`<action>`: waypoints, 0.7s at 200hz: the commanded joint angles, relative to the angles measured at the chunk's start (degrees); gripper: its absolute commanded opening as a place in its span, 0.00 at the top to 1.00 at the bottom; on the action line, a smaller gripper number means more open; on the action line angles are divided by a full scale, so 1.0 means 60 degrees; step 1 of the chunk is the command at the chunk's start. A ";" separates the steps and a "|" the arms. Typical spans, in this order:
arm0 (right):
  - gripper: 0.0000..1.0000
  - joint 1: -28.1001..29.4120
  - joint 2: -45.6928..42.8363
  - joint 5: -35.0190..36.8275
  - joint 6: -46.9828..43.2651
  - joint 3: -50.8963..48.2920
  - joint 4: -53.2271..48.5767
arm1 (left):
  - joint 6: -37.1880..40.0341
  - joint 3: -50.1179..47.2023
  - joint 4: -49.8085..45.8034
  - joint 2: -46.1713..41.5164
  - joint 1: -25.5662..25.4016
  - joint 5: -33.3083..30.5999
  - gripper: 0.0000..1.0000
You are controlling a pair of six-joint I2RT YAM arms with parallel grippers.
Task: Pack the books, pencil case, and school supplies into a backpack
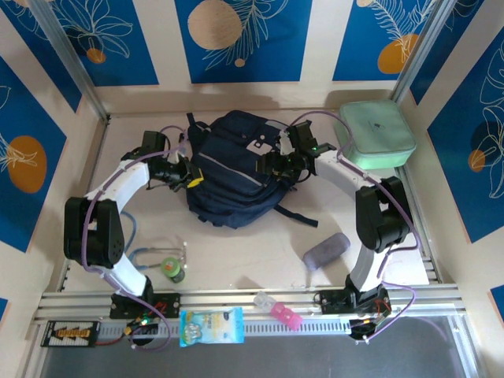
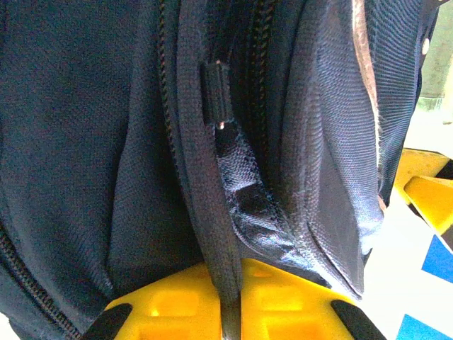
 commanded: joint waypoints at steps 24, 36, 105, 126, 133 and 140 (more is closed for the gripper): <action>0.24 0.0421 -0.0065 -0.1064 -0.0493 -0.0454 0.0675 | -0.0142 -0.0202 0.0366 0.0083 0.0097 0.0090 0.88; 0.23 0.0568 -0.0122 -0.0994 -0.0640 -0.0578 0.0614 | -0.0166 -0.0192 0.0391 0.0092 0.0088 0.0091 0.88; 0.23 0.1391 -0.1225 -0.0114 -0.1254 -0.1643 -0.0178 | -0.0456 -0.0219 0.0629 0.0032 0.0092 0.0196 0.87; 0.25 0.1591 -0.1350 0.0047 -0.1411 -0.1837 -0.0262 | -0.0477 -0.0174 0.0627 0.0015 0.0097 0.0180 0.87; 0.26 0.1636 -0.1365 0.0233 -0.1414 -0.1867 -0.0290 | -0.0476 -0.0170 0.0615 -0.0006 0.0089 0.0182 0.87; 0.27 0.1659 -0.1365 0.0510 -0.1433 -0.1884 -0.0317 | -0.0490 -0.0150 0.0615 -0.0010 0.0094 0.0203 0.87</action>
